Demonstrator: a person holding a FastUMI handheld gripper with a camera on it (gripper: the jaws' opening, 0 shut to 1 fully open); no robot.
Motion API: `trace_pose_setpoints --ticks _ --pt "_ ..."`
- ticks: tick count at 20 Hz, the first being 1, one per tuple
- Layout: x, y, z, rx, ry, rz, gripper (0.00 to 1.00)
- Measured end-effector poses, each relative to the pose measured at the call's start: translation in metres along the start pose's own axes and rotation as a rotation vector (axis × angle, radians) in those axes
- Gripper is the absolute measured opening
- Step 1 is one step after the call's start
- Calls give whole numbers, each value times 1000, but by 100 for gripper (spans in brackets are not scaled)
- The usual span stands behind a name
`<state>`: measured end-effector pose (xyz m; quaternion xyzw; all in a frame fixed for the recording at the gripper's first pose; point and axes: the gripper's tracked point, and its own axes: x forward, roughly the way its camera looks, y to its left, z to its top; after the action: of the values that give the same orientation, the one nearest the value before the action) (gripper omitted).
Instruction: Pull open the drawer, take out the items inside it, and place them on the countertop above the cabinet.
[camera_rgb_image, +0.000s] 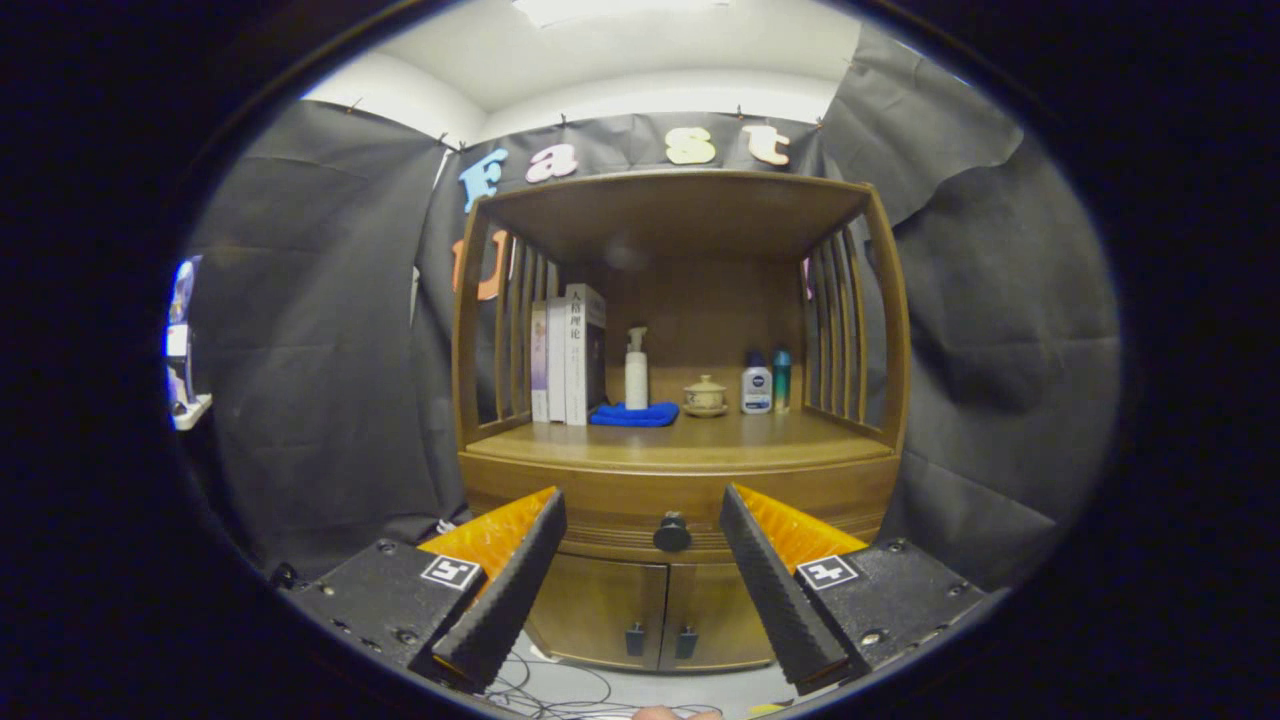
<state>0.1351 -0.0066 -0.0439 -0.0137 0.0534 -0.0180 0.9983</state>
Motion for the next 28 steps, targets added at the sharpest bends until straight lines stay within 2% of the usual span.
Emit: trace_pose_setpoints --ticks 8,16,23,25,27,28 --pt "72 -11 -36 -23 56 -19 100" --pt "139 -37 -84 -37 129 -94 100" --pt "159 -40 -103 -45 162 -113 99" --pt "159 -44 -105 -54 152 -132 84" --pt "161 -33 -110 -52 163 -103 69" --pt "155 -33 -107 -69 164 -127 61"
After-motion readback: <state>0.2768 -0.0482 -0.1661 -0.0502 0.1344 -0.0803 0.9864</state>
